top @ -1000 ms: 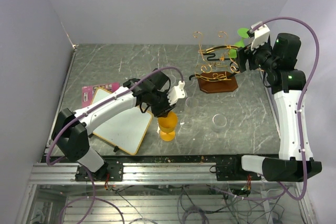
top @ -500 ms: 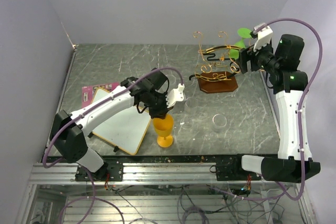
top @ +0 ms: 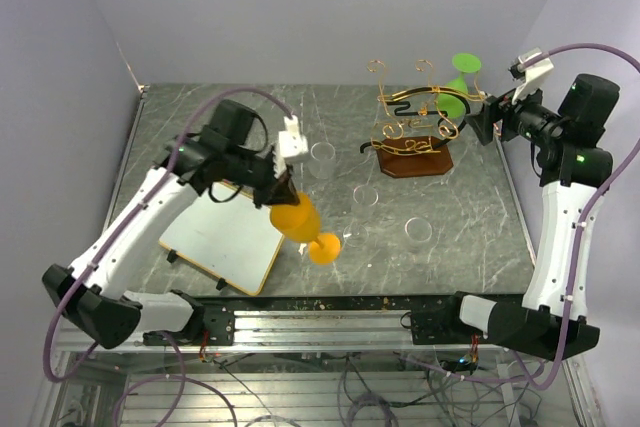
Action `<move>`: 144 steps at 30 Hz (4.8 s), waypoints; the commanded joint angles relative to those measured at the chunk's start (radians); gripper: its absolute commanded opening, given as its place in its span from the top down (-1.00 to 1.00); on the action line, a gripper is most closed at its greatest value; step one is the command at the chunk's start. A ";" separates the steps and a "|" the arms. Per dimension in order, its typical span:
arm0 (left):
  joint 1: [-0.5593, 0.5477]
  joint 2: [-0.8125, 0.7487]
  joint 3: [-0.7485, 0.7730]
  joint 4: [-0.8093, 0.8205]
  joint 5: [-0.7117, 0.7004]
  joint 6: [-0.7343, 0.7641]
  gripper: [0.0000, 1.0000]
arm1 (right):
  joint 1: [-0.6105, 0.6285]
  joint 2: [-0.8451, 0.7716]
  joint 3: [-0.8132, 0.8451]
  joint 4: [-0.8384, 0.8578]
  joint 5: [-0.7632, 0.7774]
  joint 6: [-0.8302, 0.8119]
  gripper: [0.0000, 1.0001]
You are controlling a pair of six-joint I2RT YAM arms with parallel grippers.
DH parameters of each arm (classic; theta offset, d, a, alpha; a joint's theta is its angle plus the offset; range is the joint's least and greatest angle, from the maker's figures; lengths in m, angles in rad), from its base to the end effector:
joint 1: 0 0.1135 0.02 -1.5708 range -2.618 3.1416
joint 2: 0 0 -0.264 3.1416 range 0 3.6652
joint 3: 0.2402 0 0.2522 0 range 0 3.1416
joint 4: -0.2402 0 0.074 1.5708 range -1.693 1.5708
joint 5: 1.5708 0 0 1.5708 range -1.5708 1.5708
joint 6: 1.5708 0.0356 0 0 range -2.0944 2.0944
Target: Place the wine glass upside down on the wine glass rack
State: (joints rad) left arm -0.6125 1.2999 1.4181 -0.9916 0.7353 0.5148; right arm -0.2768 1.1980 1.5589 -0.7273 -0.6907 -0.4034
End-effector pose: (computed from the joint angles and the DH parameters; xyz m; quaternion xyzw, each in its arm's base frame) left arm 0.1908 -0.1633 0.3794 0.5724 0.6757 -0.3530 0.3020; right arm 0.2241 -0.0401 0.4657 -0.2404 0.7618 0.0852 0.5955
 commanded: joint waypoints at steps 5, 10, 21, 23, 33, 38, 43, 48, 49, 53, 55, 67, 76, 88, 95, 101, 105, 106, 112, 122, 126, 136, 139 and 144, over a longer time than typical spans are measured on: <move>0.286 -0.114 0.077 0.128 0.365 -0.248 0.86 | -0.016 -0.003 -0.013 0.025 -0.118 0.067 -0.43; 0.344 -0.152 0.071 0.333 0.334 -0.456 0.86 | -0.015 -0.020 -0.083 0.148 -0.251 0.222 -0.39; 0.340 -0.057 0.260 0.620 0.031 -0.697 0.86 | 0.243 0.062 -0.045 0.253 -0.262 0.395 -0.39; 0.337 -0.024 0.292 0.646 -0.023 -0.677 0.86 | 0.296 0.086 -0.027 0.264 -0.270 0.410 -0.40; 0.332 0.085 0.418 0.671 -0.087 -0.605 0.86 | 0.482 0.205 0.047 0.405 -0.209 0.586 -0.40; 0.330 0.088 0.413 0.667 -0.113 -0.575 0.86 | 0.540 0.270 0.102 0.429 -0.159 0.650 -0.33; 0.326 0.086 0.409 0.663 -0.110 -0.535 0.86 | 0.579 0.312 0.138 0.477 -0.096 0.743 -0.19; 0.314 0.084 0.413 0.648 -0.130 -0.491 0.86 | 0.602 0.351 0.171 0.503 -0.097 0.802 -0.11; 0.311 0.084 0.412 0.648 -0.137 -0.488 0.86 | 0.603 0.356 0.172 0.507 -0.102 0.811 -0.10; 0.301 0.082 0.410 0.640 -0.145 -0.463 0.86 | 0.607 0.372 0.185 0.510 -0.081 0.844 0.08; 0.293 0.084 0.409 0.630 -0.147 -0.436 0.86 | 0.608 0.385 0.196 0.514 -0.079 0.858 0.16; 0.274 0.095 0.406 0.620 -0.137 -0.389 0.86 | 0.611 0.432 0.216 0.527 -0.076 0.962 0.49; 0.250 0.101 0.400 0.598 -0.172 -0.340 0.86 | 0.624 0.458 0.211 0.539 -0.072 0.994 0.70; 0.226 0.088 0.377 0.570 -0.236 -0.319 0.35 | 0.609 0.441 0.270 0.410 0.115 0.866 1.00; 0.226 0.053 0.362 0.516 -0.256 -0.309 -0.35 | 0.542 0.399 0.275 0.362 0.205 0.749 1.00; 0.226 0.010 0.339 0.442 -0.237 -0.308 -0.69 | 0.469 0.311 0.244 0.325 0.308 0.621 1.00; 0.226 -0.012 0.315 0.393 -0.237 -0.271 -0.82 | 0.388 0.249 0.230 0.314 0.323 0.581 1.00; 0.227 -0.015 0.307 0.385 -0.245 -0.267 -0.83 | 0.364 0.233 0.228 0.312 0.320 0.572 1.00; 0.226 -0.045 0.277 0.333 -0.291 -0.253 -0.92 | 0.230 0.138 0.224 0.268 0.360 0.456 1.00; 0.229 -0.087 0.242 0.268 -0.339 -0.193 -0.94 | 0.026 -0.001 0.201 0.178 0.648 0.222 1.00; 0.230 -0.091 0.227 0.259 -0.339 -0.188 -0.94 | -0.037 -0.056 0.161 0.142 0.744 0.096 1.00; 0.231 -0.071 0.234 0.243 -0.356 -0.170 -0.93 | -0.047 -0.188 -0.074 0.081 0.889 -0.296 1.00; 0.231 -0.065 0.231 0.244 -0.357 -0.166 -0.93 | -0.035 -0.197 -0.117 0.027 0.845 -0.393 1.00; 0.231 -0.063 0.222 0.246 -0.363 -0.158 -0.94 | 0.005 -0.178 -0.145 -0.049 0.758 -0.528 1.00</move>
State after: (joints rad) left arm -0.3813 1.2366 1.6516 -0.7467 0.3916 0.3408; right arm -0.2996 1.0164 1.4239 -0.7216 0.1318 -0.7765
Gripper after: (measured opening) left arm 0.969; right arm 0.017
